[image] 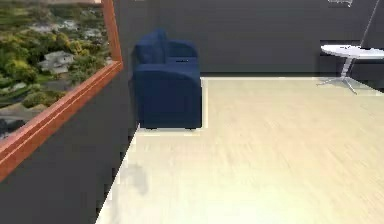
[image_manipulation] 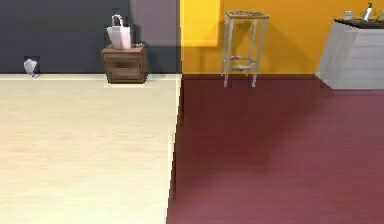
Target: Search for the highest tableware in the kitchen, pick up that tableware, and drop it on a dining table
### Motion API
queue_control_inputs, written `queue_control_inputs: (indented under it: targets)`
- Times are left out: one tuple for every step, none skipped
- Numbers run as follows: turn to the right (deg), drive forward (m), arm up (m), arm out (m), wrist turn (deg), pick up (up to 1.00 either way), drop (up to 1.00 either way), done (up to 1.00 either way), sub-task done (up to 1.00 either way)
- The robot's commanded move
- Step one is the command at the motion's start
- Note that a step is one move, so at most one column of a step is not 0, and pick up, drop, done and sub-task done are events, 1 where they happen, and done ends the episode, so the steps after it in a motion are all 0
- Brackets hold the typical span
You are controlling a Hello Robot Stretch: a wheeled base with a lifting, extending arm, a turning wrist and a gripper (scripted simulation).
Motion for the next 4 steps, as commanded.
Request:
queue_control_inputs:
  targets:
    - [45.0, 0.00, 0.00, 0.00, 0.0, 0.00, 0.00, 0.00, 0.00]
    - [45.0, 0.00, 0.00, 0.00, 0.0, 0.00, 0.00, 0.00, 0.00]
    - [33.0, 0.00, 0.00, 0.00, 0.0, 0.00, 0.00, 0.00, 0.00]
    - [0.0, 1.00, 0.00, 0.00, 0.0, 0.00, 0.00, 0.00, 0.00]
